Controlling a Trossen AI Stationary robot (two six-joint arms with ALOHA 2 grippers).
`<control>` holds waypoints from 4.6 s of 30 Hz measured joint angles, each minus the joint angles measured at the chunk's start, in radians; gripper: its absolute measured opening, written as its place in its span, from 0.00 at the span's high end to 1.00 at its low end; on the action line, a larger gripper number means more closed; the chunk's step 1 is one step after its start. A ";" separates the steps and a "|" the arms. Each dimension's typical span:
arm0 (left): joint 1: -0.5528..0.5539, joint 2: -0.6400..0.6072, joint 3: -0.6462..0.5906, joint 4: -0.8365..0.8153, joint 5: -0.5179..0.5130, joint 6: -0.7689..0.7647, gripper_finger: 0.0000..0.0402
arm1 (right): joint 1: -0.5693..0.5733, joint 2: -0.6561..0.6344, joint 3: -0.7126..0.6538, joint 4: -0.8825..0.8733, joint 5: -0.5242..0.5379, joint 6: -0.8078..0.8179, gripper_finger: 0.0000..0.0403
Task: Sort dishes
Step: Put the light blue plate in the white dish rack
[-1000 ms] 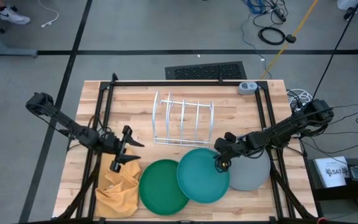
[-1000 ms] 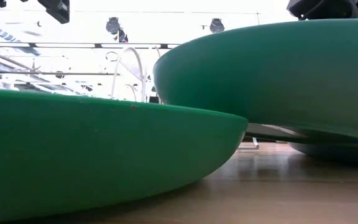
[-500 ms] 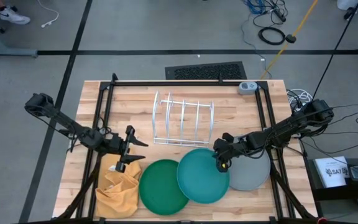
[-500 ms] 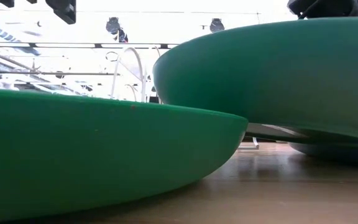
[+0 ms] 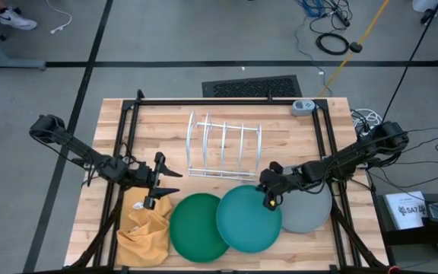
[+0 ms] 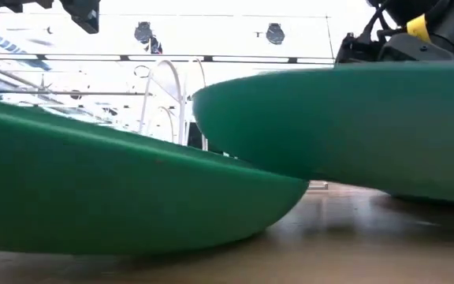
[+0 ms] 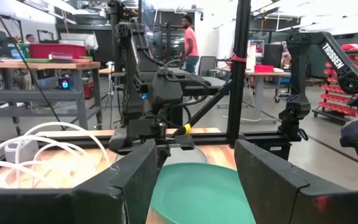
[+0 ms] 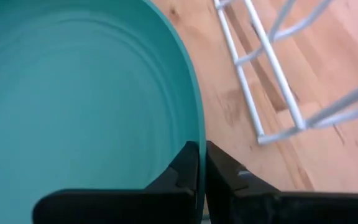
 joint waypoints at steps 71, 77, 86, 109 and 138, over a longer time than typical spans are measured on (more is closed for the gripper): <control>0.062 0.000 0.000 0.187 0.127 0.021 0.46 | -0.795 0.284 1.078 0.323 -1.141 -1.607 1.00; 0.062 0.000 0.000 0.181 0.125 0.021 0.46 | -0.840 0.396 1.180 0.314 -1.241 -1.526 1.00; 0.062 0.000 0.000 0.164 0.122 0.021 0.46 | -0.865 0.513 1.189 0.312 -1.289 -1.469 1.00; 0.062 0.000 -0.001 0.120 0.122 0.018 0.46 | -0.876 0.641 1.188 0.252 -1.209 -1.348 0.94; 0.063 0.000 -0.001 0.100 0.122 -0.004 0.46 | -0.766 0.633 1.187 0.077 -1.107 -1.328 0.42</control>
